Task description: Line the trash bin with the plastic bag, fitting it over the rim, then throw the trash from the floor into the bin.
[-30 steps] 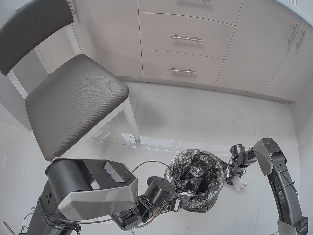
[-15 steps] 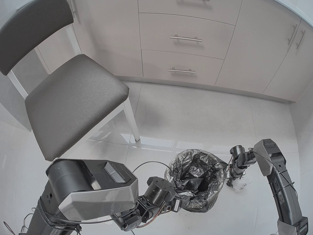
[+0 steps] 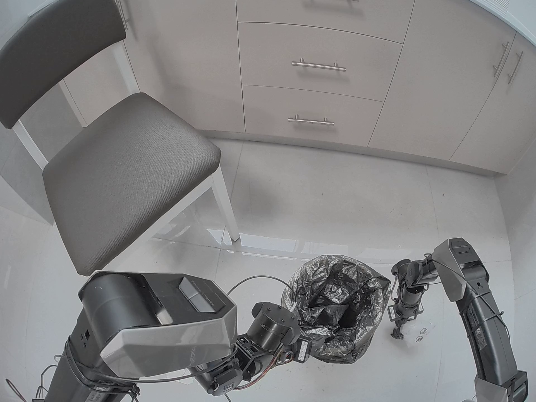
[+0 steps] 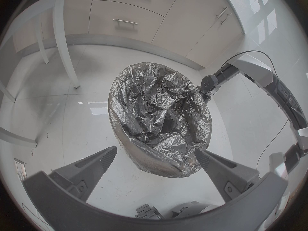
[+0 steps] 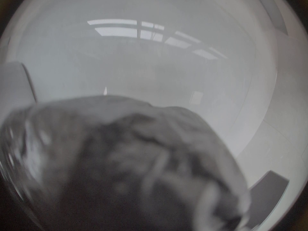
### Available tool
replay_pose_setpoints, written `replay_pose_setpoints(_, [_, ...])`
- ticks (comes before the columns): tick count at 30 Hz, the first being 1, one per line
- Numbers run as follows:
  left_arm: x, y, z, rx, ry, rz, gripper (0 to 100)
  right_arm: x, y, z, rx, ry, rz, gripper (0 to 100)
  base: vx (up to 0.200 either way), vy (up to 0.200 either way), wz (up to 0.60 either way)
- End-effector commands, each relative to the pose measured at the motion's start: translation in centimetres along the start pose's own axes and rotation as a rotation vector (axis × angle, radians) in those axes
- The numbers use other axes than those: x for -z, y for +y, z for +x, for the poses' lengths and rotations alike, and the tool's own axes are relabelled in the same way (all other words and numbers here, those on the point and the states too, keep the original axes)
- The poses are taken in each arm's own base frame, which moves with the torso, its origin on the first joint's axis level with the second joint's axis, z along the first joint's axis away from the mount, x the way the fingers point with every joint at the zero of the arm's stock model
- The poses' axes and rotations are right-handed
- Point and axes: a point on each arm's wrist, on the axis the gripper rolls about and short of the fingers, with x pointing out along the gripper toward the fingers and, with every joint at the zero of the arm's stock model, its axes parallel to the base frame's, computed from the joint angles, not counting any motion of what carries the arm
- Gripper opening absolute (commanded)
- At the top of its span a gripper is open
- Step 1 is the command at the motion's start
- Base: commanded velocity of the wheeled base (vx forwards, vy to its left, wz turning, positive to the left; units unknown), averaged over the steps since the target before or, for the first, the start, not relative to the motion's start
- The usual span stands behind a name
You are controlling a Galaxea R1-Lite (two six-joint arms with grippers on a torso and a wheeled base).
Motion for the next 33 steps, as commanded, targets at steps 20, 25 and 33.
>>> replay_pose_setpoints(20, [-3.2, -1.2, -5.5, 0.057, -0.169, -0.021, 100, -2.0, -3.8, -16.3, 0.027, -0.011, 0.049, 0, 0.000, 0.000, 0.00])
replay_pose_setpoints(25, [-3.8, -1.0, -7.7, 0.060, -0.187, -0.028, 100, -1.6, -4.4, -21.2, 0.025, -0.041, 0.046, 0, 0.000, 0.000, 0.00])
replay_pose_setpoints(33, [-6.1, 0.1, -12.6, 0.042, -0.270, -0.054, 100, -1.0, -3.7, -28.1, 0.016, -0.153, 0.027, 0, 0.000, 0.000, 0.00])
